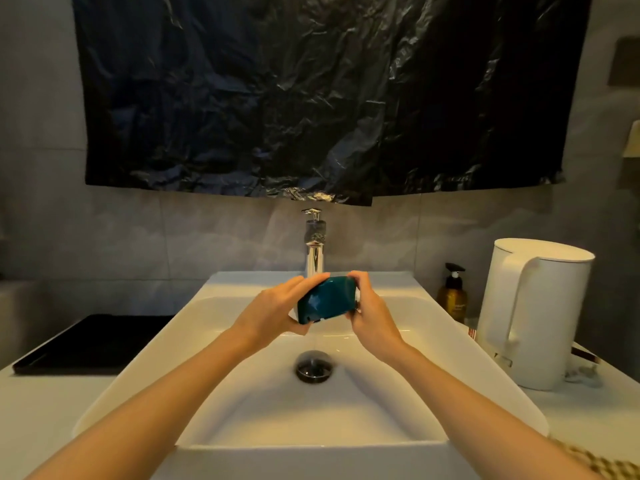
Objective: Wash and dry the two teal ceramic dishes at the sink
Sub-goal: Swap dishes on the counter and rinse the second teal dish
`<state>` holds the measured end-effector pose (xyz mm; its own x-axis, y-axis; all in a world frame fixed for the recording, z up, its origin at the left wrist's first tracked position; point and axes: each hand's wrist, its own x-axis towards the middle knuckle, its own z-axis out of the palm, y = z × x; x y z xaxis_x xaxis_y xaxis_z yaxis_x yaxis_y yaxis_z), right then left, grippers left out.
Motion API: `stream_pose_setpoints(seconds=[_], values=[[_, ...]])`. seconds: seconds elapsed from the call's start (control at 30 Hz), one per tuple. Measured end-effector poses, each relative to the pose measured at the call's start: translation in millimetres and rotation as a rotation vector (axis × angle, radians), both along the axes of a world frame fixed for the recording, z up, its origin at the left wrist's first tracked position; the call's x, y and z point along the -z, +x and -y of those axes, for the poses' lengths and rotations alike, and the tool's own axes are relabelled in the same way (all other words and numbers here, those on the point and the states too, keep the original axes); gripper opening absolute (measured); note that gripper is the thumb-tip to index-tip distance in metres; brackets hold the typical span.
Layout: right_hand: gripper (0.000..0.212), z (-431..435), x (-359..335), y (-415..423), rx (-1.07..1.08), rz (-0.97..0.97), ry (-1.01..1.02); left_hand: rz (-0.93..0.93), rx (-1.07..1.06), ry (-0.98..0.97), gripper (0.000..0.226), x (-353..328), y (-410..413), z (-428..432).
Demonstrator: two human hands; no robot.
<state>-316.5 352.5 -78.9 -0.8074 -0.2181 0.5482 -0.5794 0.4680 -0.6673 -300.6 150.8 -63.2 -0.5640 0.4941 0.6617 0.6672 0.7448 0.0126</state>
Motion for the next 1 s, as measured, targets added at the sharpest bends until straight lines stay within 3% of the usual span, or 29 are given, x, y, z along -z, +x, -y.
stream_pose_setpoints(seconds=[0.13, 0.23, 0.37, 0.47, 0.53, 0.77, 1.0], values=[[0.052, -4.4, 3.2, -3.1, 0.065, -0.048, -0.005, -0.039, 0.012, -0.026, 0.090, -3.3, -5.7, -8.2], [0.048, -9.0, 2.8, -6.3, 0.063, -0.017, -0.049, 0.081, 0.038, 0.123, 0.086, -5.2, -10.6, -20.3], [0.034, -17.2, -1.4, -10.6, 0.131, 0.036, -0.101, 0.463, 0.100, 0.546, 0.066, -9.5, -11.5, -44.5], [0.031, -18.5, -2.5, -11.0, 0.179, 0.074, -0.132, 0.822, 0.075, 0.788, 0.055, -9.9, -13.9, -51.9], [0.031, -16.7, -4.0, -10.4, 0.182, 0.077, -0.164, 0.954, 0.021, 0.923, 0.050, -7.8, -17.6, -51.3], [0.031, -4.3, -19.1, -12.3, 0.171, 0.075, -0.266, 1.104, -0.046, 1.251, 0.038, -7.3, -20.5, -33.1], [0.036, 29.2, -91.9, -26.1, 0.087, -0.278, -0.065, 1.126, -0.050, 1.509, 0.030, -14.3, -25.2, -20.6]])
